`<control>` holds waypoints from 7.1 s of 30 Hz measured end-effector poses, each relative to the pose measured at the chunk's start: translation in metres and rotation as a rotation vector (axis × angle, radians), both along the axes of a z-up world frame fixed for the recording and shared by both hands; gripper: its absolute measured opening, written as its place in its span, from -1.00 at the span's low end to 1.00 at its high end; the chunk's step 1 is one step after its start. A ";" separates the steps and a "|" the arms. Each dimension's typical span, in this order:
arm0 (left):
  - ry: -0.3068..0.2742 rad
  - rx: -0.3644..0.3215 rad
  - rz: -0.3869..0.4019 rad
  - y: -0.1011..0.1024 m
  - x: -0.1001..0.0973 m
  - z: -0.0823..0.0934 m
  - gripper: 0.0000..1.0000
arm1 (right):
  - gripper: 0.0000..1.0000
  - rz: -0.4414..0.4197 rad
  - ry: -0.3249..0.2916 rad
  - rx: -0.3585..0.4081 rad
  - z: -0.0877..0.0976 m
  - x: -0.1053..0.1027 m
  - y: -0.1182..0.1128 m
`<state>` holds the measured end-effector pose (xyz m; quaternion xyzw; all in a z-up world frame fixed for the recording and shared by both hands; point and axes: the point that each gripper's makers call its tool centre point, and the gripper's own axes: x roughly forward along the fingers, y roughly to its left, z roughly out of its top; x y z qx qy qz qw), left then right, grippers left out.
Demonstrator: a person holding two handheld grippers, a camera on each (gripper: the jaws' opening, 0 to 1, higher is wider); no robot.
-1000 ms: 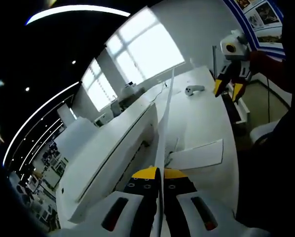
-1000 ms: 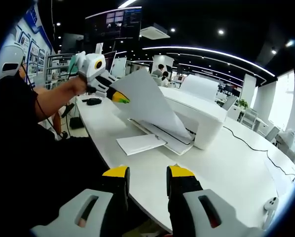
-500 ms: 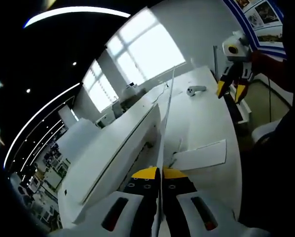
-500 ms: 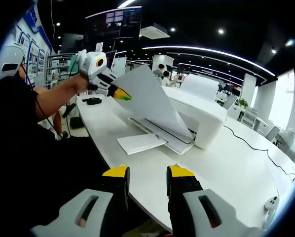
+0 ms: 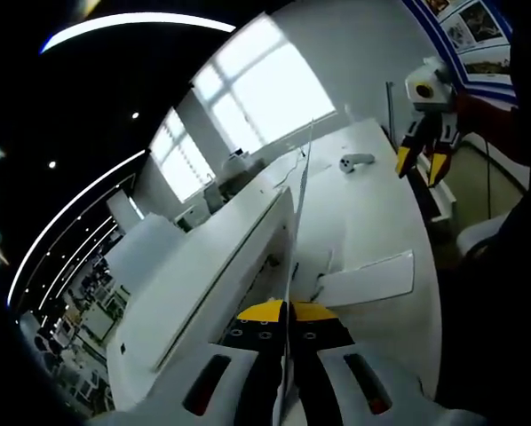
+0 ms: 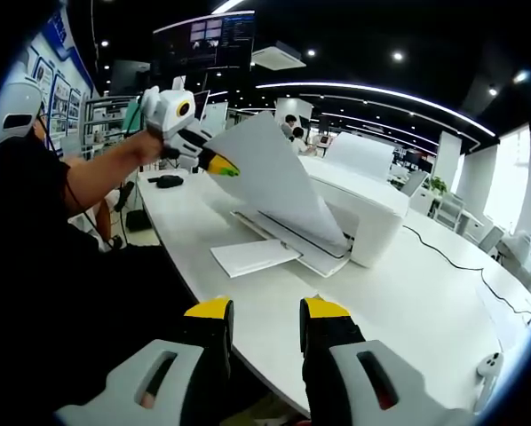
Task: Remove the paper from the printer output slot and place it on top of the printer
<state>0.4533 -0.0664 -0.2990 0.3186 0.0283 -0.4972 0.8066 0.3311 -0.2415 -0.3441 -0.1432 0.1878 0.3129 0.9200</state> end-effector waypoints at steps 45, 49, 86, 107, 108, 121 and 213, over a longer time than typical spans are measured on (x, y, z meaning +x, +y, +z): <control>-0.029 0.035 -0.010 -0.003 0.008 0.009 -0.89 | -0.48 -0.007 0.001 0.000 -0.001 0.001 -0.004; -0.032 0.033 -0.009 -0.007 0.011 0.013 -0.89 | -0.48 -0.007 0.001 0.001 -0.001 0.001 -0.004; 0.003 -0.032 0.023 0.002 0.050 0.029 -0.89 | -0.48 0.001 -0.001 -0.008 0.003 0.002 -0.002; -0.014 -0.002 0.022 -0.001 0.055 0.034 -0.89 | -0.48 -0.003 0.004 -0.012 0.001 0.003 -0.002; -0.014 -0.001 0.023 -0.001 0.056 0.034 -0.89 | -0.48 -0.002 0.003 -0.013 0.002 0.003 -0.002; -0.020 0.004 0.027 0.001 0.061 0.041 -0.89 | -0.48 0.001 0.003 -0.022 0.005 0.004 0.003; 0.026 -0.416 0.258 0.056 0.167 0.122 -0.89 | -0.48 -0.004 0.003 -0.038 0.010 0.004 0.005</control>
